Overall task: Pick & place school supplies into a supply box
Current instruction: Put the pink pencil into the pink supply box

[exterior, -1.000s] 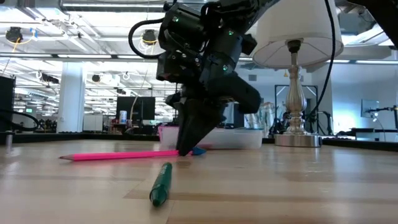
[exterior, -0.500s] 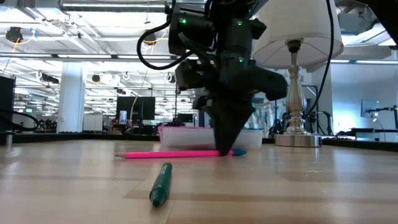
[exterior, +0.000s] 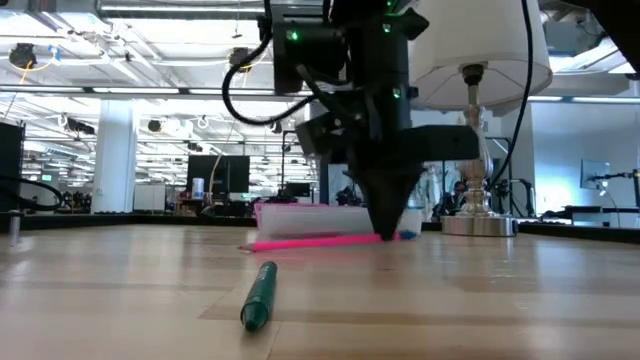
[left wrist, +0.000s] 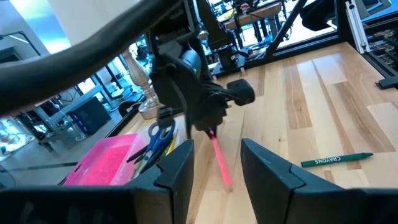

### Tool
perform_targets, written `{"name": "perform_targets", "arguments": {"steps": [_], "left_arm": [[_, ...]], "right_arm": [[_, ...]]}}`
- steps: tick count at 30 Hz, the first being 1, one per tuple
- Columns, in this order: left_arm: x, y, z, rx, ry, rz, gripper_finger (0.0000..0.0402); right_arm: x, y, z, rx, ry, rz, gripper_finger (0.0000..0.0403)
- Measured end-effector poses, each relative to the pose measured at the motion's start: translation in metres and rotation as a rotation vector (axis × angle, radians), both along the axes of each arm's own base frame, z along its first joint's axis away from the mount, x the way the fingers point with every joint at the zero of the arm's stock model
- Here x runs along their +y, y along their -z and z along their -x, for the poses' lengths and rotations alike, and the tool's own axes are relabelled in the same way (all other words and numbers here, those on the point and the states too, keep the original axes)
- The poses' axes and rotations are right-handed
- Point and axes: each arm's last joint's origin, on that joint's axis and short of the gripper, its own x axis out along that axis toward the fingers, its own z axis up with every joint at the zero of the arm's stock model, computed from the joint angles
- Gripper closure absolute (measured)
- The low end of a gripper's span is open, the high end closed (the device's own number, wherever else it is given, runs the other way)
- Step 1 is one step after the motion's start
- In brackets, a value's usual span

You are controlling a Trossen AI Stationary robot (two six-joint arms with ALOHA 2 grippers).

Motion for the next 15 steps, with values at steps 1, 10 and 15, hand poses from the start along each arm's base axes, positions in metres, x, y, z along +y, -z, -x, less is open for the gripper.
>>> {"name": "perform_targets", "arguments": {"steps": [1, 10, 15], "left_arm": [[0.000, 0.000, 0.000, 0.000, 0.000, 0.000, 0.0274], [0.000, 0.000, 0.000, 0.006, 0.004, 0.003, 0.0274], [0.000, 0.000, 0.000, 0.006, 0.004, 0.003, 0.0274]], "right_arm": [[-0.001, -0.003, -0.001, -0.003, 0.002, 0.012, 0.0402], [-0.007, -0.018, -0.004, -0.001, 0.022, 0.025, 0.0402], [-0.011, -0.029, -0.005, 0.004, 0.028, 0.058, 0.0402]]}}
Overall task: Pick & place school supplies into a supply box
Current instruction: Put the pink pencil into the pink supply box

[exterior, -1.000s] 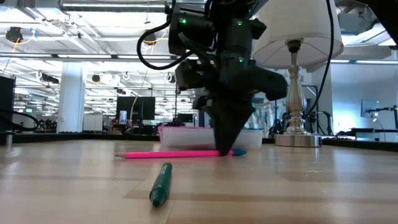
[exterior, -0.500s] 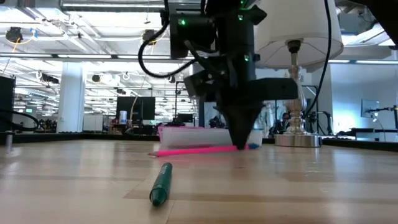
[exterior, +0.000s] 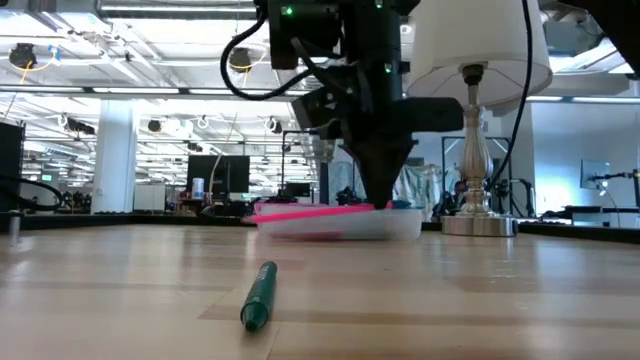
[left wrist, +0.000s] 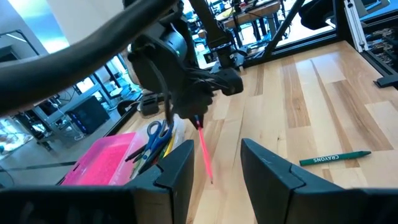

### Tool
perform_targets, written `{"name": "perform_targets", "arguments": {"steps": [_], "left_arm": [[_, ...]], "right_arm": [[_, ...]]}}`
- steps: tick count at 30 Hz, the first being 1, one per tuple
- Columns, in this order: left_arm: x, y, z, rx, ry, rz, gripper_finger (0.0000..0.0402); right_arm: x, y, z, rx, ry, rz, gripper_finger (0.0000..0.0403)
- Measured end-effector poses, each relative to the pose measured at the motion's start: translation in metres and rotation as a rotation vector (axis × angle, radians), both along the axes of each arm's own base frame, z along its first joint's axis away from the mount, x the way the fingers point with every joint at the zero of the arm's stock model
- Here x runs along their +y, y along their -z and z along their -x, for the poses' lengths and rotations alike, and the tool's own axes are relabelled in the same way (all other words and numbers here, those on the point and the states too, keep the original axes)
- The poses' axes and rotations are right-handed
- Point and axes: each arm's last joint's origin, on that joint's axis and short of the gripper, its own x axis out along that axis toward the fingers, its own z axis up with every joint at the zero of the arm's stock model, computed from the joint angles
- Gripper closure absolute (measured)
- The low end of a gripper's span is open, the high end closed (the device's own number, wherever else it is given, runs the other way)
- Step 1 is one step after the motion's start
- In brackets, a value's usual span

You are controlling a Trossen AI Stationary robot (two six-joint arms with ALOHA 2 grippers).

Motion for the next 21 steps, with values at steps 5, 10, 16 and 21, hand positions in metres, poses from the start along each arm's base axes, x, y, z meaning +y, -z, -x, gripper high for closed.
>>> {"name": "perform_targets", "arguments": {"steps": [5, 10, 16, 21], "left_arm": [[0.000, 0.000, 0.000, 0.000, 0.000, 0.000, 0.0274], [0.000, 0.000, 0.000, 0.013, 0.008, 0.006, 0.0274], [0.000, 0.000, 0.000, 0.013, 0.008, 0.007, 0.0274], [0.000, 0.000, 0.000, 0.013, 0.008, 0.008, 0.0274]], "right_arm": [[-0.011, -0.010, -0.003, -0.008, 0.026, 0.004, 0.0402], [-0.025, -0.014, -0.003, 0.005, 0.060, 0.009, 0.0402], [-0.057, -0.030, 0.002, -0.022, 0.217, 0.028, 0.0402], [-0.084, -0.047, 0.007, -0.084, 0.342, 0.026, 0.0402]]}}
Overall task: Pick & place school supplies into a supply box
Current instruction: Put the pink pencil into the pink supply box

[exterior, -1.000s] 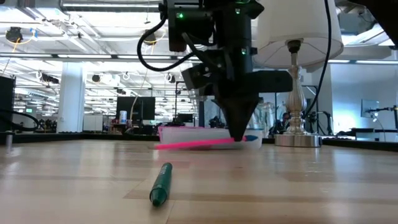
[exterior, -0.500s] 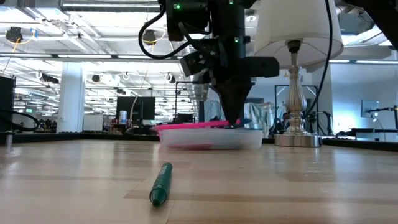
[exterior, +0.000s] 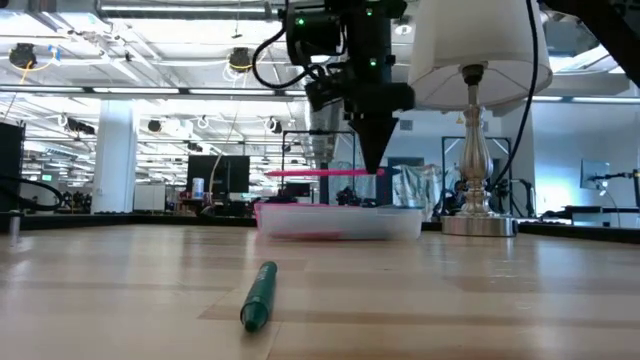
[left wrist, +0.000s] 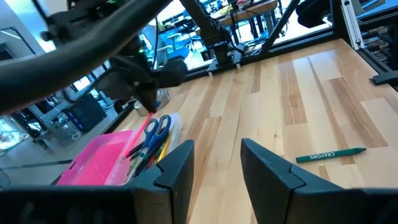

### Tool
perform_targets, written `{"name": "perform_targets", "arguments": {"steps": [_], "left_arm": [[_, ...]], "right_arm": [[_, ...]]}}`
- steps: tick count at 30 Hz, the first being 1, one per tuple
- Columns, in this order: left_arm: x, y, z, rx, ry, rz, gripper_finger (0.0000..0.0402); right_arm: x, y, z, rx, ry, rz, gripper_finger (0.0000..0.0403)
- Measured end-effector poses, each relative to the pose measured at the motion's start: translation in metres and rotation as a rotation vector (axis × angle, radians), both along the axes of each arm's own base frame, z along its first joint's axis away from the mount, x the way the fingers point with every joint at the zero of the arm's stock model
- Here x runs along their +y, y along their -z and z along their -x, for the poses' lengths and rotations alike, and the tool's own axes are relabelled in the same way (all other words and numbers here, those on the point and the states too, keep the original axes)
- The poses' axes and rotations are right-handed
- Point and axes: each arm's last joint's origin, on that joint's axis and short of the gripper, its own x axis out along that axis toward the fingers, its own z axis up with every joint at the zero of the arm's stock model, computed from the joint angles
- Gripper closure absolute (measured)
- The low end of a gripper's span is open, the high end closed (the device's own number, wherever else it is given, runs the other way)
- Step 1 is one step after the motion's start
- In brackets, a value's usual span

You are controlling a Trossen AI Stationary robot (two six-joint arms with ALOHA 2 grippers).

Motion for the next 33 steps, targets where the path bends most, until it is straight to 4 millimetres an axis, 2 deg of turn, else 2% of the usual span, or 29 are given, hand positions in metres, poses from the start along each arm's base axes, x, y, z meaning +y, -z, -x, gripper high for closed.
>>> {"name": "perform_targets", "arguments": {"steps": [6, 10, 15, 27, 30, 33], "left_arm": [[0.000, 0.000, 0.000, -0.001, 0.000, 0.001, 0.0274], [0.000, 0.000, 0.000, -0.002, 0.000, 0.003, 0.0274], [0.000, 0.000, 0.000, -0.002, 0.000, 0.004, 0.0274], [0.000, 0.000, 0.000, -0.007, -0.003, 0.002, 0.0274], [0.000, 0.000, 0.000, -0.008, -0.003, 0.004, 0.0274], [0.000, 0.000, 0.000, -0.008, -0.004, 0.004, 0.0274]], "right_arm": [[-0.026, 0.002, -0.003, -0.052, 0.039, -0.073, 0.0403], [-0.036, 0.008, -0.007, -0.112, 0.033, -0.118, 0.0403], [-0.040, 0.009, -0.006, -0.113, 0.056, -0.153, 0.0403], [-0.045, 0.037, 0.004, -0.068, 0.147, -0.178, 0.0402], [-0.044, 0.037, 0.004, -0.065, 0.145, -0.178, 0.0390], [-0.044, 0.037, 0.003, -0.074, 0.143, -0.178, 0.0361]]}}
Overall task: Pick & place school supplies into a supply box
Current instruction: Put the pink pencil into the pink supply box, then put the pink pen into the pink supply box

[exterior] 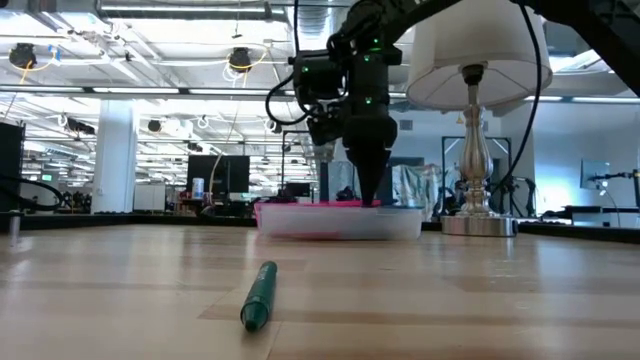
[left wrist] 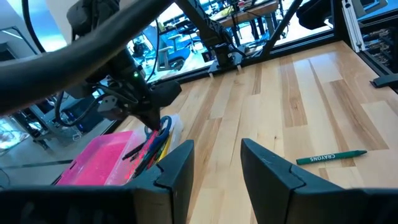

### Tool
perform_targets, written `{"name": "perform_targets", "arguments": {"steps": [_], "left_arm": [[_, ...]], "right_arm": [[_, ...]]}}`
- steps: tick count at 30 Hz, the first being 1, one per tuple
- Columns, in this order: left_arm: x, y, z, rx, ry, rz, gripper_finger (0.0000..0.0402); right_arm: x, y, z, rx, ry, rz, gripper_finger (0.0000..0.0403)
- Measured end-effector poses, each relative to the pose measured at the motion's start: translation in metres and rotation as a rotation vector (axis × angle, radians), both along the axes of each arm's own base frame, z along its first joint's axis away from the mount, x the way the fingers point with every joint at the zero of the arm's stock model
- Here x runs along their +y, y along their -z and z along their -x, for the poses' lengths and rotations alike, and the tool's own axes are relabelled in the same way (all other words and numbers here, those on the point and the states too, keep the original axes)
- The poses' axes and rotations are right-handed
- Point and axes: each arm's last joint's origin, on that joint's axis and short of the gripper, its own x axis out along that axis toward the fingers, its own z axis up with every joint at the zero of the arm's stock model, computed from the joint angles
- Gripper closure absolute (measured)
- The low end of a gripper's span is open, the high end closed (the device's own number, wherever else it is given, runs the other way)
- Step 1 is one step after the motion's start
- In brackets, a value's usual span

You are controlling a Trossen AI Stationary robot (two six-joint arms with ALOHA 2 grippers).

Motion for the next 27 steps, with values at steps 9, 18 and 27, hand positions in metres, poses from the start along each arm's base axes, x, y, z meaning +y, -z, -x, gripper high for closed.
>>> {"name": "perform_targets", "arguments": {"steps": [9, 18, 27], "left_arm": [[0.000, 0.000, 0.000, 0.001, 0.001, 0.001, 0.0274], [0.000, 0.000, 0.000, 0.004, 0.003, 0.002, 0.0274], [0.000, 0.002, -0.002, 0.066, 0.029, 0.051, 0.0274]], "right_arm": [[-0.001, -0.001, 0.001, 0.000, 0.002, 0.001, 0.0261], [0.017, -0.058, 0.015, -0.144, -0.092, 0.034, 0.0256], [0.058, -0.134, 0.047, -0.376, -0.262, 0.074, 0.0287]]}}
